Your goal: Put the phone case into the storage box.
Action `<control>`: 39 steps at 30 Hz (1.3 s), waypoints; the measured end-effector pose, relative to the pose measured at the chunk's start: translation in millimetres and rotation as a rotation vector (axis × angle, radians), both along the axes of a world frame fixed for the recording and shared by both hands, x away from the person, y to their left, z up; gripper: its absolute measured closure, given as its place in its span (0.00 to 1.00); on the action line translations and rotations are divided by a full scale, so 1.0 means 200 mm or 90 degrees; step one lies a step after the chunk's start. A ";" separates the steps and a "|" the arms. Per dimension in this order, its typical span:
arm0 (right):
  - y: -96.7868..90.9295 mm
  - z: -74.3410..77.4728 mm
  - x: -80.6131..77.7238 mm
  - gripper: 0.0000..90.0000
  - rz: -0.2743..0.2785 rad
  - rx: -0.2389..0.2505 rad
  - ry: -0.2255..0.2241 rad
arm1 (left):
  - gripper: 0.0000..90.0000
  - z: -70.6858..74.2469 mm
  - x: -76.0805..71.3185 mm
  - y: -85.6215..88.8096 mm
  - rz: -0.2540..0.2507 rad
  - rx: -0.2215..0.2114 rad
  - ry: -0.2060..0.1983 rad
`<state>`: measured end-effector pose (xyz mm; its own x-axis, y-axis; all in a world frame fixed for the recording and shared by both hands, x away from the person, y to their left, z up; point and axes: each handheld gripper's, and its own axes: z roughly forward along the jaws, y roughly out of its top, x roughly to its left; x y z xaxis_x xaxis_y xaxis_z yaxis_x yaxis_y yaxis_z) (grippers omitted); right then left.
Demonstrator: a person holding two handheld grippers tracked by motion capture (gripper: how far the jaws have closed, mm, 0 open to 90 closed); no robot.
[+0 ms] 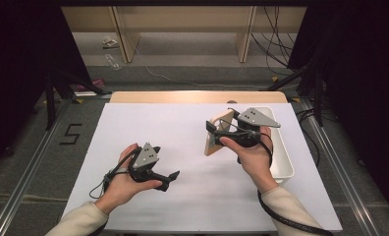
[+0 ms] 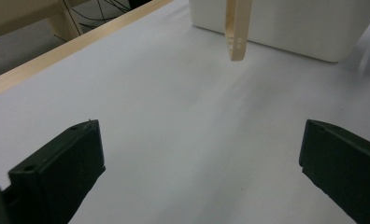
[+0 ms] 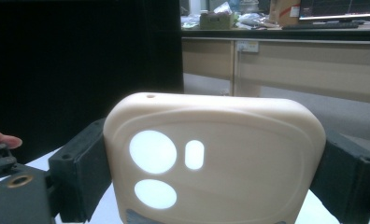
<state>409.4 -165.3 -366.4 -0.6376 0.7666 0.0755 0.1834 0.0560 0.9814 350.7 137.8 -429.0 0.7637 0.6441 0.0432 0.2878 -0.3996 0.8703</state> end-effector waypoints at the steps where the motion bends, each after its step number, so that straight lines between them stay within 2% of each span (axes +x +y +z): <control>1: 0.00 0.00 0.00 0.13 0.000 0.001 -0.001 | 0.00 0.00 0.00 0.01 0.001 -0.001 0.000; 19: -0.05 0.03 0.01 0.13 -0.018 0.005 -0.006 | 0.00 -0.02 -0.05 0.16 0.030 0.014 0.001; 39: -0.16 0.10 0.02 0.13 -0.064 0.022 -0.021 | 0.00 -0.04 -0.05 0.19 0.039 0.019 0.004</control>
